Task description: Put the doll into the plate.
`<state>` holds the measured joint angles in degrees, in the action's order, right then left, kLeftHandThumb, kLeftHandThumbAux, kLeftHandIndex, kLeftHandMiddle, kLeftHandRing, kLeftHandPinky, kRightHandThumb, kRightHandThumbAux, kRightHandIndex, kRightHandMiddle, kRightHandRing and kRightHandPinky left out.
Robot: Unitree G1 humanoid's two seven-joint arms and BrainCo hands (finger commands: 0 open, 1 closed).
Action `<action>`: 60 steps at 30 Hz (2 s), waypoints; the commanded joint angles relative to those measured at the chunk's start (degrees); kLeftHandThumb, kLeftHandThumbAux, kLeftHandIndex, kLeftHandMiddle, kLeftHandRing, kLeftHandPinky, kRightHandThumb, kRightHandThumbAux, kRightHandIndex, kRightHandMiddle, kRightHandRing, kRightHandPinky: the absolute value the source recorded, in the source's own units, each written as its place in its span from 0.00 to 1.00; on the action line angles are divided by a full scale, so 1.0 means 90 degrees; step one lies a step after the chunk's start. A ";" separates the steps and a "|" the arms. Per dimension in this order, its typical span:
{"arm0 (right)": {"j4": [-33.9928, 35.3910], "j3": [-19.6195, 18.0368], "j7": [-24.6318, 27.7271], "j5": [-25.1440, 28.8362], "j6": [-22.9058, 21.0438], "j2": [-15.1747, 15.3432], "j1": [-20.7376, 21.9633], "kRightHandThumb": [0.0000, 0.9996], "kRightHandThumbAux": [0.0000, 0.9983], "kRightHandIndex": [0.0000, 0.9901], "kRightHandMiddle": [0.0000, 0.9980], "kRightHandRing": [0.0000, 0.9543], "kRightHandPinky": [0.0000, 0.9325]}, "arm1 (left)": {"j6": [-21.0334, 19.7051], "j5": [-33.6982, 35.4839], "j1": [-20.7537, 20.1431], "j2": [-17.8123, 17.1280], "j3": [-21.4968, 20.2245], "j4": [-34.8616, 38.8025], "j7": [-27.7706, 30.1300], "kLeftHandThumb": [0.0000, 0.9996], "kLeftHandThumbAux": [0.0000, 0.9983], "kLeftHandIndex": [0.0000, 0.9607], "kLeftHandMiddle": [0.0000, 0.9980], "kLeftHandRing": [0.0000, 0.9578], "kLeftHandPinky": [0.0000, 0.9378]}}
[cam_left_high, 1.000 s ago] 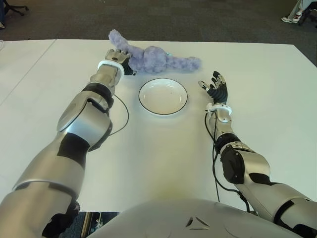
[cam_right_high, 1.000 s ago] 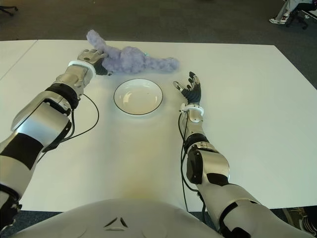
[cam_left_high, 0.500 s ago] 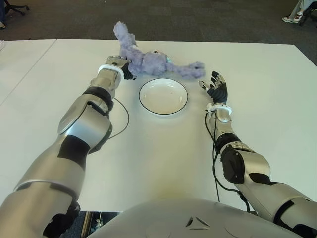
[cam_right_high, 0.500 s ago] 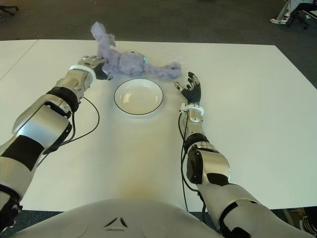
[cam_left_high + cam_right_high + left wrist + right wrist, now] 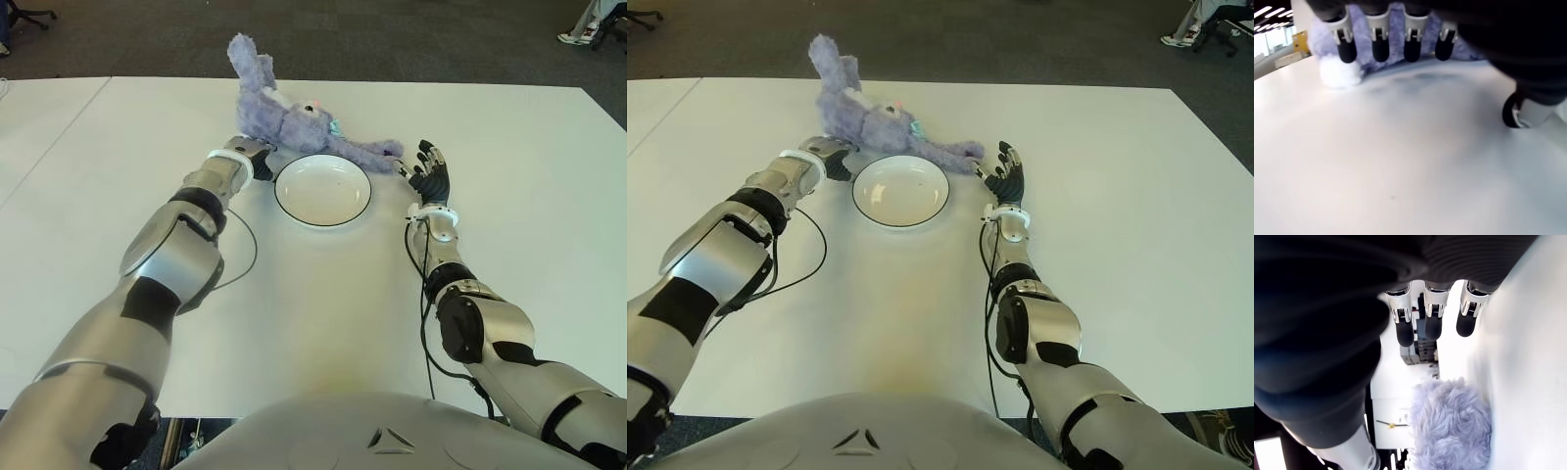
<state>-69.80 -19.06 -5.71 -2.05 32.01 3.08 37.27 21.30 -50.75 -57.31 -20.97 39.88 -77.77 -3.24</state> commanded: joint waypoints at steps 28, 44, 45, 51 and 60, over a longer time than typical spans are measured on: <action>-0.0945 0.0072 -0.0170 -0.0134 -0.0717 -0.0547 -0.1470 0.15 0.90 0.11 0.09 0.06 0.06 | 0.1581 0.1894 0.2592 -0.3182 -0.1064 0.6472 0.3606 0.31 0.33 0.00 0.00 0.00 0.03; -0.0962 -0.0037 -0.0054 -0.0050 -0.0805 -0.0557 -0.1444 0.17 0.89 0.14 0.09 0.06 0.04 | 0.1261 -0.2134 0.1730 -0.3691 -0.1515 0.6847 -0.1647 0.04 0.37 0.00 0.00 0.00 0.00; -0.0963 -0.0041 -0.0050 -0.0049 -0.0809 -0.0554 -0.1443 0.17 0.89 0.14 0.09 0.06 0.04 | 0.1234 -0.2182 0.1668 -0.3677 -0.1512 0.6803 -0.1745 0.04 0.37 0.00 0.00 0.00 0.00; -0.0966 -0.0067 -0.0015 -0.0044 -0.0839 -0.0536 -0.1431 0.21 0.89 0.16 0.10 0.06 0.04 | 0.1173 -0.2382 0.0588 -0.3427 -0.1491 0.6130 -0.2579 0.01 0.36 0.00 0.00 0.00 0.00; -0.0971 -0.0024 -0.0050 -0.0102 -0.0882 -0.0504 -0.1400 0.21 0.89 0.17 0.11 0.06 0.03 | 0.1041 -0.2683 -0.1261 -0.2741 -0.0943 0.3846 -0.3198 0.00 0.32 0.00 0.00 0.00 0.07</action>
<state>-69.81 -18.99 -6.24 -3.06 32.40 2.94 37.14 31.56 -71.89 -60.77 -49.53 28.23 -31.76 -28.51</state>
